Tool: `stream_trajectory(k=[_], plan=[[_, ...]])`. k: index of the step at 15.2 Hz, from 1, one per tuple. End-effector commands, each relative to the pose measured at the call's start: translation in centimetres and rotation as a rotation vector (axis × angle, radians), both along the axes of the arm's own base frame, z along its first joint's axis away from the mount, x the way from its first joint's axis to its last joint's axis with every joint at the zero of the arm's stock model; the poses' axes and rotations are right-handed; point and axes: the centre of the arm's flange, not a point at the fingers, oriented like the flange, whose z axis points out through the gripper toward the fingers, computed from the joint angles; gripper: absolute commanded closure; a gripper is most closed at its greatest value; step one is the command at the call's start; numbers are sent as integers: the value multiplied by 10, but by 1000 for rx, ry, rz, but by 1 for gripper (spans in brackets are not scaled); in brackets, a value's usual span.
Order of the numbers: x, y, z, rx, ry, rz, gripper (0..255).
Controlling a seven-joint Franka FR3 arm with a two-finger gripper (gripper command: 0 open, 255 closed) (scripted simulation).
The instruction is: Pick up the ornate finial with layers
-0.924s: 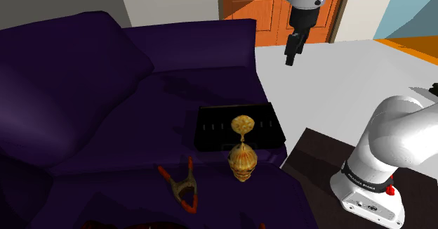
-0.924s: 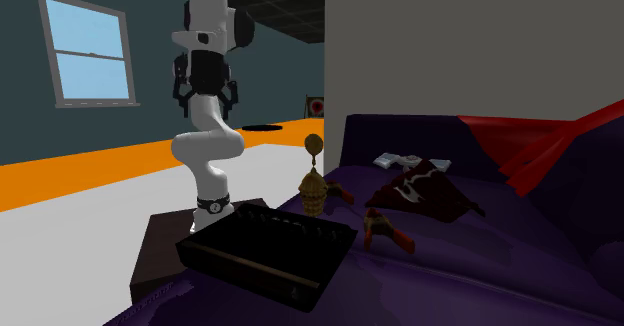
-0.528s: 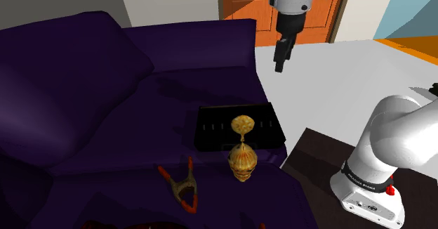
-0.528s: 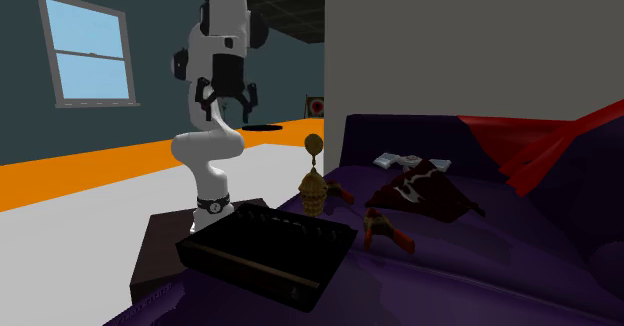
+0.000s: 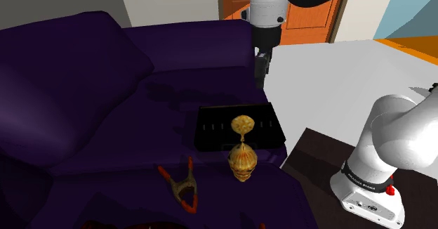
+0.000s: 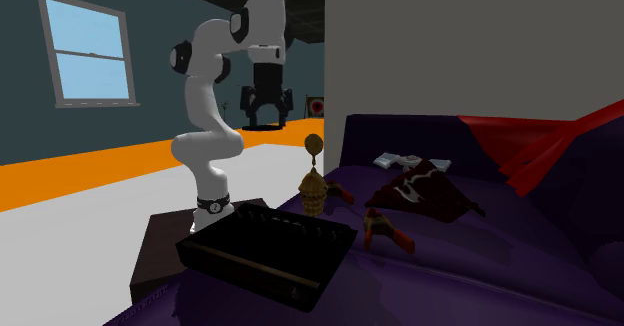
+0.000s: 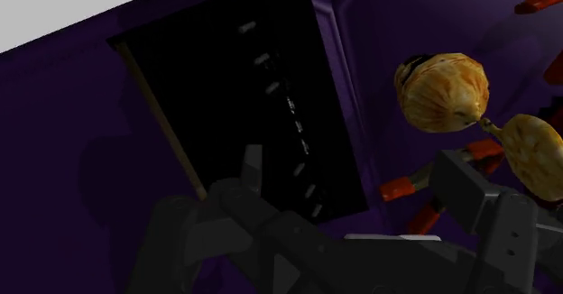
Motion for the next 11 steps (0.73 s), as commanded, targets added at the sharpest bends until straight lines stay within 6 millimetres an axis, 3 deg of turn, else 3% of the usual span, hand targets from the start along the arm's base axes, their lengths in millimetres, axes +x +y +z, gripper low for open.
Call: stream_trajectory(k=[1, 11], plan=[[1, 24, -4, 10, 13, 46, 0], [-1, 149, -18, 59, 77, 267, 0]])
